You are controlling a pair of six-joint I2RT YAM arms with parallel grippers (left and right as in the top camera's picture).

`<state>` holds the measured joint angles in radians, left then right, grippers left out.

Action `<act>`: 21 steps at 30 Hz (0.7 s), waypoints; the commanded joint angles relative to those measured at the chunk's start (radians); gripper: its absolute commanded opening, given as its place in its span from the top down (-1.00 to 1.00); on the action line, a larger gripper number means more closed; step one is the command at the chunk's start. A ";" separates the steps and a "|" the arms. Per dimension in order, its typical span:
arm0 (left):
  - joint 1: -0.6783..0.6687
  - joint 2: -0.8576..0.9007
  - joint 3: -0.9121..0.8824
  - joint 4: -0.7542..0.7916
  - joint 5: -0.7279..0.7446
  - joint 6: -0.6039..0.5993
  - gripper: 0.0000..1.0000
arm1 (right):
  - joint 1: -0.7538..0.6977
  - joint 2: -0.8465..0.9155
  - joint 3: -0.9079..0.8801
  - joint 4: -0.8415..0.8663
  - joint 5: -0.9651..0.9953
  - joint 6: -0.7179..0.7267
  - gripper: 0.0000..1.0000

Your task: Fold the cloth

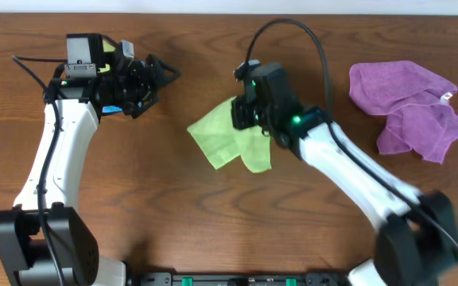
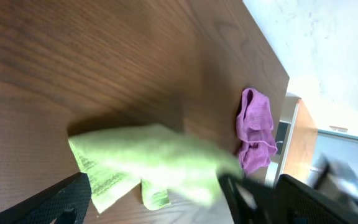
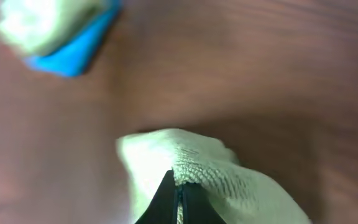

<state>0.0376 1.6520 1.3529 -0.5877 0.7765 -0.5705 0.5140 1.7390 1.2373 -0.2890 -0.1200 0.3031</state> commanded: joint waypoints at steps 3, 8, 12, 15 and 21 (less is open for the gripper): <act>0.003 0.005 0.000 -0.002 -0.002 0.025 -0.90 | -0.113 0.079 0.007 0.092 0.136 0.018 0.61; 0.003 0.005 0.000 -0.002 -0.002 0.025 -0.90 | -0.175 0.060 0.015 0.112 0.209 0.018 0.18; 0.003 0.005 0.000 -0.002 0.000 0.024 -0.90 | -0.193 -0.003 0.018 0.020 0.205 0.040 -0.01; 0.003 0.005 0.000 -0.004 0.011 0.000 -0.90 | -0.194 -0.071 0.018 -0.130 0.107 0.102 -0.25; 0.001 0.005 0.000 -0.066 0.011 -0.029 -0.90 | -0.231 -0.113 0.013 -0.375 -0.271 0.130 -0.72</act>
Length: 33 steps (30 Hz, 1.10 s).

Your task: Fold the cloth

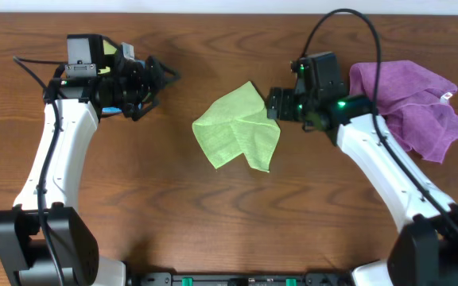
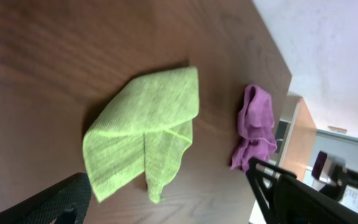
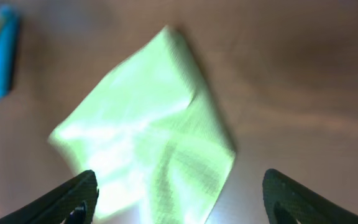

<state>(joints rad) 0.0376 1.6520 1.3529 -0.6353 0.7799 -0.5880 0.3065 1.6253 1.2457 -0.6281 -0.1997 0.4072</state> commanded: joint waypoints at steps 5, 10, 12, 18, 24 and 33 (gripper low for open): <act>-0.016 0.005 -0.023 -0.122 0.004 -0.004 -0.90 | -0.045 0.002 -0.071 -0.124 -0.253 0.023 -0.68; -0.037 0.005 -0.103 -0.115 0.042 0.005 -0.90 | -0.062 0.003 -0.198 -0.057 -0.327 0.073 -0.63; -0.045 0.005 -0.136 -0.098 0.058 0.005 -0.91 | -0.069 0.003 -0.256 0.005 -0.360 0.095 -0.63; -0.077 0.005 -0.214 -0.031 0.064 -0.016 -0.90 | -0.070 0.003 -0.377 0.164 -0.366 0.191 -0.56; -0.124 0.005 -0.288 0.069 0.084 -0.056 -0.90 | -0.069 0.004 -0.465 0.326 -0.360 0.244 -0.41; -0.164 0.005 -0.325 0.176 0.105 -0.101 -0.91 | -0.069 0.065 -0.482 0.438 -0.298 0.264 -0.34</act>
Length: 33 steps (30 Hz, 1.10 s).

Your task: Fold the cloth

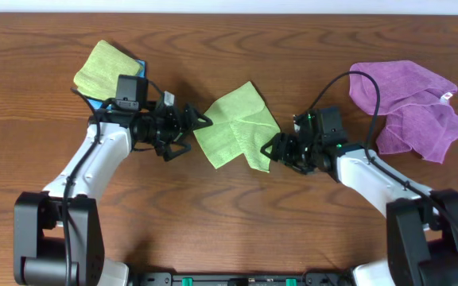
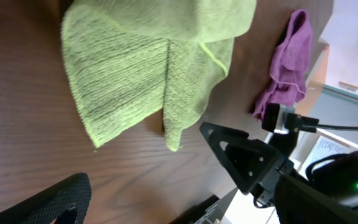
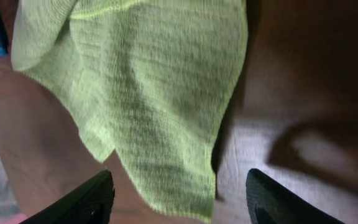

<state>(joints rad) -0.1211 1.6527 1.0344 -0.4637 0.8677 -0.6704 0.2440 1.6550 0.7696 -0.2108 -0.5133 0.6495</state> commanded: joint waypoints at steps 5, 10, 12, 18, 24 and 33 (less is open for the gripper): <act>-0.005 0.004 -0.008 0.005 0.017 -0.018 -0.91 | 0.002 0.086 -0.006 0.069 0.015 0.039 -0.32; -0.005 0.004 -0.019 0.006 0.017 -0.019 -0.90 | 0.033 0.114 -0.006 0.119 0.016 0.063 -0.28; -0.005 0.004 -0.029 0.010 0.017 -0.023 -0.90 | 0.053 0.127 -0.006 0.138 0.016 0.074 -0.25; -0.005 0.004 -0.053 0.017 0.017 -0.034 -0.90 | 0.088 0.152 -0.006 0.150 0.034 0.064 0.60; -0.005 0.004 -0.053 0.016 0.015 -0.034 -0.90 | 0.056 0.113 -0.005 0.151 0.035 0.033 0.97; -0.014 0.004 -0.174 0.137 -0.032 -0.138 -0.90 | 0.032 -0.043 -0.005 0.151 0.054 0.028 0.97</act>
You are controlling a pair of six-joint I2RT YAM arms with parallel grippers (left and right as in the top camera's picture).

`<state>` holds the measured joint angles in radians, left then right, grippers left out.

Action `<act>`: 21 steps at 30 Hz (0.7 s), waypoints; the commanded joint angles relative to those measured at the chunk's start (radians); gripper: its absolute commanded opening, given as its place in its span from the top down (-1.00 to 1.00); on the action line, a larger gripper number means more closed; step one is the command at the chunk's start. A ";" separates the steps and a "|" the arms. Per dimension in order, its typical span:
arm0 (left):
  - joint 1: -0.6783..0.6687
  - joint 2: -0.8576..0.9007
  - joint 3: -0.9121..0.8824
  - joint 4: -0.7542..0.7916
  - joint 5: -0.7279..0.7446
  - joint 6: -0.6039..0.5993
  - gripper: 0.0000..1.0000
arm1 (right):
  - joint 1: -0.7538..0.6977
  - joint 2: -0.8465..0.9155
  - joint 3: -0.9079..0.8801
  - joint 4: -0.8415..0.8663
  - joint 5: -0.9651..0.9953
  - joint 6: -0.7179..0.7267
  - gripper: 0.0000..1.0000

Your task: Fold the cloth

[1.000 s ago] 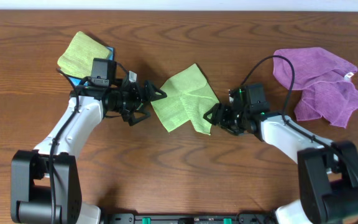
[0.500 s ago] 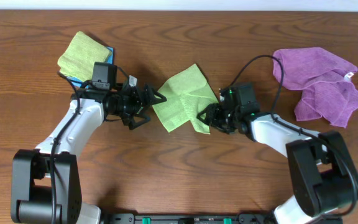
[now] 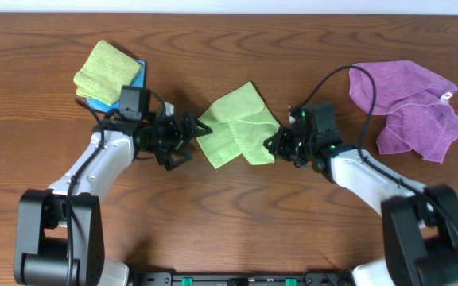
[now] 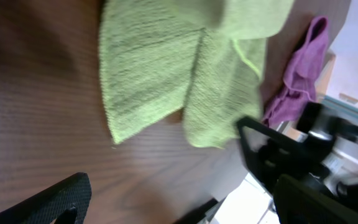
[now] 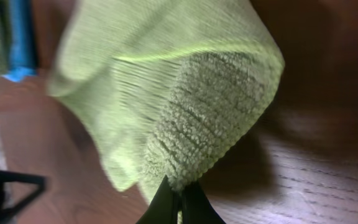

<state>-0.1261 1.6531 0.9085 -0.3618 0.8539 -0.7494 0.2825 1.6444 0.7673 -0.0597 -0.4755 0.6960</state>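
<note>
The light green cloth (image 3: 233, 127) lies crumpled in a rough diamond at the table's middle. My right gripper (image 3: 273, 146) sits low at its right side, shut on the cloth's lower right corner; the right wrist view has the terry edge (image 5: 210, 118) pinched between the closed fingertips (image 5: 179, 200). At the cloth's left corner my left gripper (image 3: 190, 141) stands open and apart from the fabric. Its wrist view has the cloth (image 4: 160, 68) ahead of the spread fingers (image 4: 58, 199), with nothing between them.
A crumpled purple cloth (image 3: 408, 103) lies at the back right. At the back left a folded yellow-green cloth (image 3: 106, 67) rests on a blue one (image 3: 139, 74). The table's far edge runs along the top of the overhead view.
My right gripper was open beside the cloth's lower right flap; it is now shut on that corner, which is drawn up a little. The left gripper sits slightly nearer the cloth, still open.
First my right gripper was shut on the cloth over the table's middle while the left arm stood at the far left. Then the cloth lay released with the right gripper open beside it. Later both open grippers flanked the cloth; now the right one holds its corner.
</note>
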 commanded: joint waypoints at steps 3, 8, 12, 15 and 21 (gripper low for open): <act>-0.032 0.004 -0.121 0.162 -0.025 -0.134 -0.90 | -0.006 -0.039 -0.003 0.000 0.011 -0.017 0.97; -0.096 0.006 -0.199 0.301 -0.118 -0.254 -0.90 | -0.006 -0.039 -0.002 0.000 -0.015 -0.016 0.98; -0.140 0.010 -0.202 0.323 -0.192 -0.296 -0.90 | -0.006 -0.039 -0.002 0.000 -0.033 -0.016 0.97; -0.172 0.010 -0.202 0.355 -0.253 -0.343 -0.91 | -0.006 -0.039 -0.002 0.000 -0.053 -0.016 0.98; -0.200 0.032 -0.202 0.379 -0.322 -0.401 -0.94 | -0.006 -0.039 -0.002 0.000 -0.079 -0.016 0.97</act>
<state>-0.3206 1.6535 0.7074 0.0147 0.6033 -1.1061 0.2825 1.6138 0.7673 -0.0597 -0.5274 0.6956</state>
